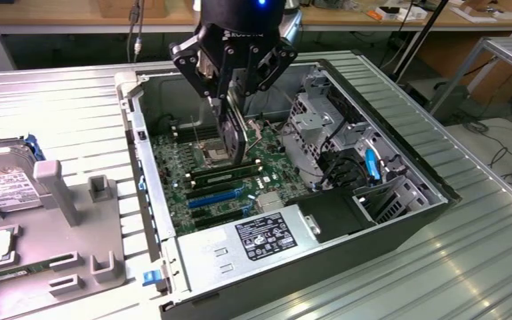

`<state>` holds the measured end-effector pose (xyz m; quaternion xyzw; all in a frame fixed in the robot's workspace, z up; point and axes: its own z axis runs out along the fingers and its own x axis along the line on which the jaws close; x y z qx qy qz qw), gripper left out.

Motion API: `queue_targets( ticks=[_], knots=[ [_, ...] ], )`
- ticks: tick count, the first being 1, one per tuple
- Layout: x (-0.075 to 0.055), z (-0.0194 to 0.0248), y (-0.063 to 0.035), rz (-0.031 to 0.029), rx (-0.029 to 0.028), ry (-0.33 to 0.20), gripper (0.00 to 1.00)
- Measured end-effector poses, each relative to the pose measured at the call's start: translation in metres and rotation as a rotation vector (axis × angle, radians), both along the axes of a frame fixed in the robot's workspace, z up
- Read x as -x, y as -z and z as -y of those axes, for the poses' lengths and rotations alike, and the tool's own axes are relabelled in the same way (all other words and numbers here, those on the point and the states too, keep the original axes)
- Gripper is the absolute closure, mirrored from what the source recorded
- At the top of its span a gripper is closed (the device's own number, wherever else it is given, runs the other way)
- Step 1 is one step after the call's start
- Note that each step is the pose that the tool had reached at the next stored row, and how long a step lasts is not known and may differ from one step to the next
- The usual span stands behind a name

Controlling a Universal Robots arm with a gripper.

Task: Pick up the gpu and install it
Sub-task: 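Pick up the gpu and move the gpu toward the slot, then insert the gpu into the slot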

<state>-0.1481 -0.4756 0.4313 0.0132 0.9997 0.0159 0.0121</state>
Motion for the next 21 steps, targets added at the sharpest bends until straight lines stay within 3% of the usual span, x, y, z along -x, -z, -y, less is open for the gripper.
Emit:
queue_targets(
  ticks=[7, 21],
  knots=[
    [-0.021, 0.0000, 0.0000, -0.0026, -0.0001, 0.000, 0.73],
    [-0.021, 0.0000, 0.0000, -0.0034, -0.0001, 0.000, 0.73]
  ],
)
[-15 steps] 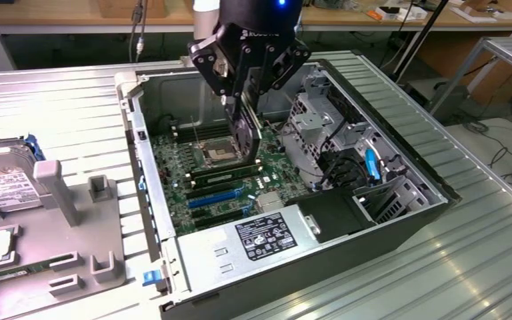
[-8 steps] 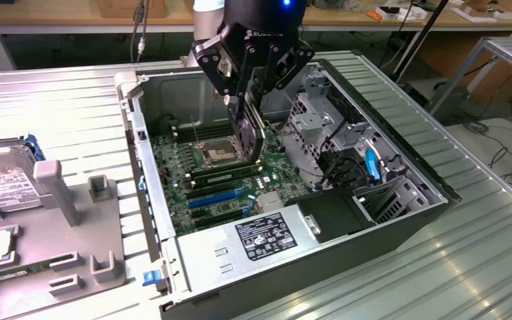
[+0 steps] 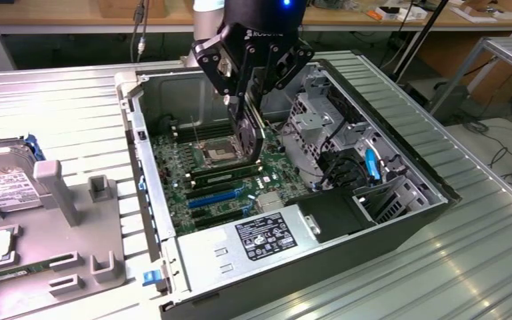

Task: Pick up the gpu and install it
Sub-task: 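Insert the gpu into the slot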

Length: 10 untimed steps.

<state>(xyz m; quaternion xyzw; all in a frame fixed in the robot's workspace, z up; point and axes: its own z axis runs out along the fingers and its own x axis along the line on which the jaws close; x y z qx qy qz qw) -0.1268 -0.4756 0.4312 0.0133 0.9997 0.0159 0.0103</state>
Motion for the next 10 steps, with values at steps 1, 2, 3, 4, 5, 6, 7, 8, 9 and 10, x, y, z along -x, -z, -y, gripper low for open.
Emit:
queue_targets(
  ticks=[1, 2, 3, 4, 5, 6, 7, 8, 9, 10],
  knots=[
    [0.0000, 0.0000, 0.0000, 0.0000, 0.0001, -0.001, 0.73],
    [0.0000, 0.0000, 0.0000, 0.0000, 0.0001, -0.005, 0.73],
    [0.0000, 0.0000, 0.0000, 0.0000, 0.0001, -0.009, 0.73],
    [0.0000, 0.0000, 0.0000, -0.0001, 0.0000, -0.012, 0.73],
    [0.0000, 0.0000, 0.0000, -0.0001, 0.0001, -0.014, 0.73],
    [0.0000, 0.0000, 0.0000, -0.0001, 0.0000, -0.018, 0.73],
    [0.0000, 0.0000, 0.0000, -0.0002, 0.0001, -0.020, 0.73],
    [0.0000, 0.0000, 0.0000, -0.0002, 0.0001, -0.022, 0.73],
    [0.0000, 0.0000, 0.0000, -0.0002, 0.0000, -0.026, 0.73],
    [0.0000, 0.0000, 0.0000, -0.0002, 0.0001, -0.029, 0.73]
  ],
)
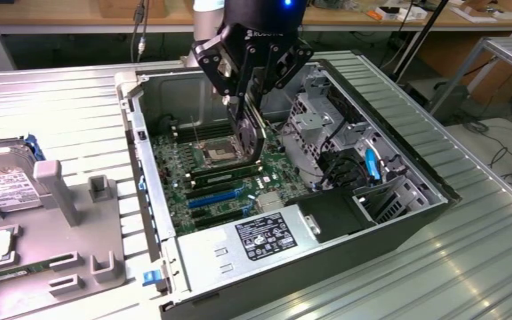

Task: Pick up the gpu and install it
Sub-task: 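Insert the gpu into the slot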

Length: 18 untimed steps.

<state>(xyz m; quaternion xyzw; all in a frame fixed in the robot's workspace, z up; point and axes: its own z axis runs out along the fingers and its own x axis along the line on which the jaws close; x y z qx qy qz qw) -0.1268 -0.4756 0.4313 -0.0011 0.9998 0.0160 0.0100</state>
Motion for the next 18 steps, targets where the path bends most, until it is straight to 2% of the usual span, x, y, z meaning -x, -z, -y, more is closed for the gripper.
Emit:
queue_targets(
  ticks=[18],
  knots=[
    [0.0000, 0.0000, 0.0000, 0.0000, 0.0000, -0.061, 0.73]
  ],
)
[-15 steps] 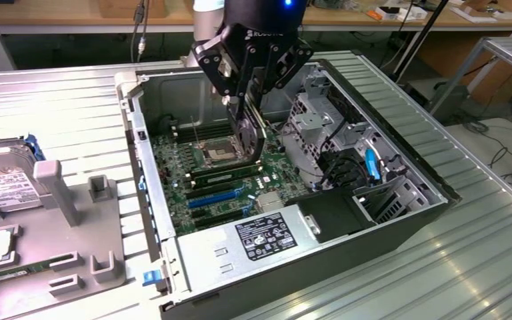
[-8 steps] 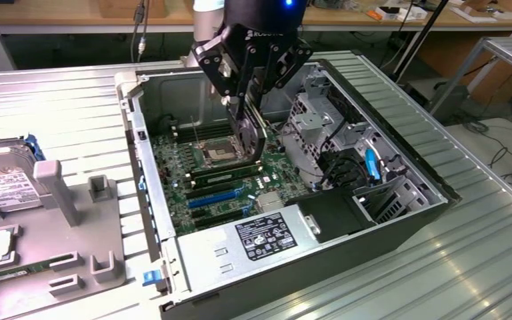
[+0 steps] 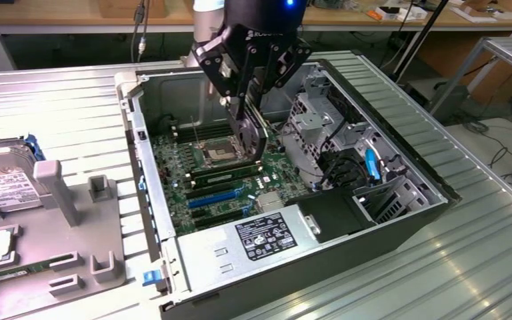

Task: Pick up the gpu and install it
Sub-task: 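Insert the gpu into the slot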

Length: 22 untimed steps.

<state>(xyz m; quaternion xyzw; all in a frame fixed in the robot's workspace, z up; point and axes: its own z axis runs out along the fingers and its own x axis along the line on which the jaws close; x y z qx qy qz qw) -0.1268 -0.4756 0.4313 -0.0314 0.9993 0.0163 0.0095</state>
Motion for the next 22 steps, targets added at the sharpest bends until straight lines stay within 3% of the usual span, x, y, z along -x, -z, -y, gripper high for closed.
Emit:
queue_targets(
  ticks=[22],
  knots=[
    [0.0000, 0.0000, 0.0000, 0.0000, 0.0000, -0.122, 0.73]
  ],
)
